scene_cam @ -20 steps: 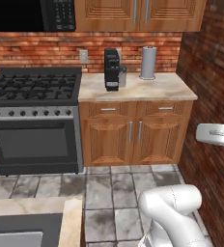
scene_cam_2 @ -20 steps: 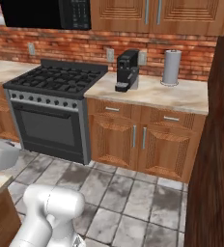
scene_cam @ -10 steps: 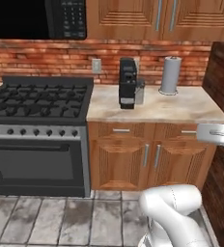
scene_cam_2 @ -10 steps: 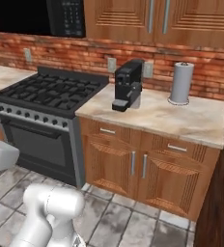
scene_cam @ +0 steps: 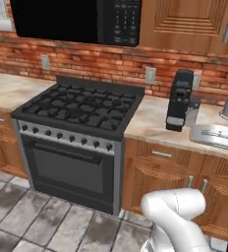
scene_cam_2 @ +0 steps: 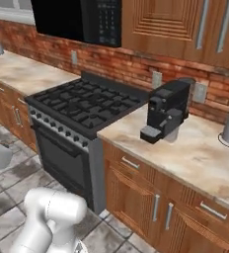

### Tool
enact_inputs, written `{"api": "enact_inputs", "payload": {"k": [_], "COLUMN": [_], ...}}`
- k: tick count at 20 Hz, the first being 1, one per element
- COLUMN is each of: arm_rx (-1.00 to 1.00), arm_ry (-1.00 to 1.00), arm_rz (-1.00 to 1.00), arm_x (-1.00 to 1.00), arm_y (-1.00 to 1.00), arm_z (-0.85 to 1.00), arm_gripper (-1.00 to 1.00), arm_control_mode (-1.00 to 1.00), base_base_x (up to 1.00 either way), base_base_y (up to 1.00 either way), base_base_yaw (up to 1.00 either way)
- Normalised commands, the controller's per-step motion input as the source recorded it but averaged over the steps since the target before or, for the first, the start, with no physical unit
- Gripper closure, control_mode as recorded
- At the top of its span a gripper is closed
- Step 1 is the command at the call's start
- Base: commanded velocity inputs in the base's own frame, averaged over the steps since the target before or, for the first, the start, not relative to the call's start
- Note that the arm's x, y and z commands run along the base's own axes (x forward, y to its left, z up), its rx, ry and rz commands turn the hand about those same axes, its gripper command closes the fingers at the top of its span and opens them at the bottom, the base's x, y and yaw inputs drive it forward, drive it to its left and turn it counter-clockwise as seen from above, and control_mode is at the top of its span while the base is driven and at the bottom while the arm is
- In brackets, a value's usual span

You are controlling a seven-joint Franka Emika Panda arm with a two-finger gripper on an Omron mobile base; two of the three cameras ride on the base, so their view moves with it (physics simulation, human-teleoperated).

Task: Place the ketchup and mustard from the counter to the top shelf of the fridge. If the existing items in the fridge are on the top shelf, move them to other shelves.

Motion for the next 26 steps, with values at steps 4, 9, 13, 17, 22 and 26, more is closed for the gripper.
{"api": "enact_inputs", "payload": {"k": [4,9,13,17,22,26], "arm_rx": [0.0,0.0,0.0,0.0,0.0,0.0], "arm_ry": [0.0,0.0,0.0,0.0,0.0,0.0], "arm_rz": [0.0,0.0,0.0,0.0,0.0,0.0], "arm_x": [0.0,0.0,0.0,0.0,0.0,0.0], "arm_y": [0.0,0.0,0.0,0.0,0.0,0.0], "arm_z": [0.0,0.0,0.0,0.0,0.0,0.0], "arm_gripper": [-1.0,-1.0,-1.0,-1.0,-1.0,-1.0], "arm_control_mode": [1.0,1.0,1.0,1.0,1.0,1.0], "base_base_x": [0.56,0.57,0.84,1.0,1.0,1.0], "base_base_y": [0.0,0.0,0.0,0.0,0.0,0.0], "base_base_yaw": [0.91,0.92,0.83,0.63,0.32,0.3]}}
